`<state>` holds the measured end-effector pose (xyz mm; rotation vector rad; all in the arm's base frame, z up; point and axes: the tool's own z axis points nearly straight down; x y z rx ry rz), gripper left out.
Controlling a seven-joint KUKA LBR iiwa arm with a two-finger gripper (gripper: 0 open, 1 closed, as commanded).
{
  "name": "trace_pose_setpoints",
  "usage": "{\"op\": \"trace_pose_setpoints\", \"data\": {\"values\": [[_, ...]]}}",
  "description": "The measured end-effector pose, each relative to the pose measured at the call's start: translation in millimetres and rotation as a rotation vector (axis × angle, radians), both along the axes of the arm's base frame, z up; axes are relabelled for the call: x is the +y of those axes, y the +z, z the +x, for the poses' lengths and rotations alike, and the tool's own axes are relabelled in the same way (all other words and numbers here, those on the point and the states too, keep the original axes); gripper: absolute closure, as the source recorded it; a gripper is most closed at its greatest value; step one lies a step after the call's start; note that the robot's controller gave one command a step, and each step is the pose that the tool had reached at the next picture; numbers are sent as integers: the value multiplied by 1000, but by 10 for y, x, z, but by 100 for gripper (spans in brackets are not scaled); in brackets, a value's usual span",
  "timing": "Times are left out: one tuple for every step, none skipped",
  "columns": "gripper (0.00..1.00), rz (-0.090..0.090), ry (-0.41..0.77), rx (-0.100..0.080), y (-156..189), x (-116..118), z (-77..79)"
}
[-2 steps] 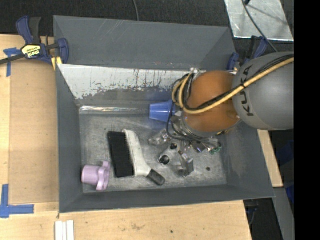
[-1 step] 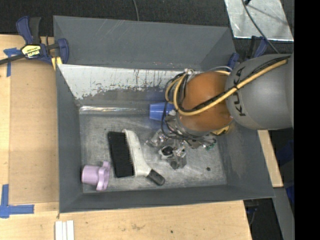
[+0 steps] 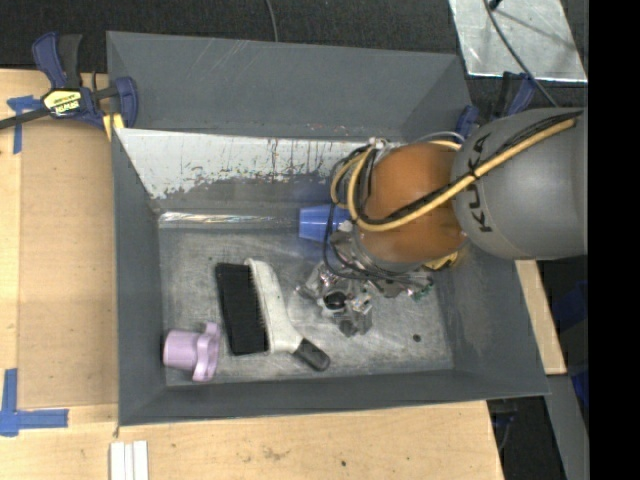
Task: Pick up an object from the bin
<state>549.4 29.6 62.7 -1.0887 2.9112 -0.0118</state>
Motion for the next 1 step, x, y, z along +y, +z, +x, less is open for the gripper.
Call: {"op": "trace_pose_setpoints", "data": {"values": [[100, -2, 4, 7, 47, -4, 0]]}}
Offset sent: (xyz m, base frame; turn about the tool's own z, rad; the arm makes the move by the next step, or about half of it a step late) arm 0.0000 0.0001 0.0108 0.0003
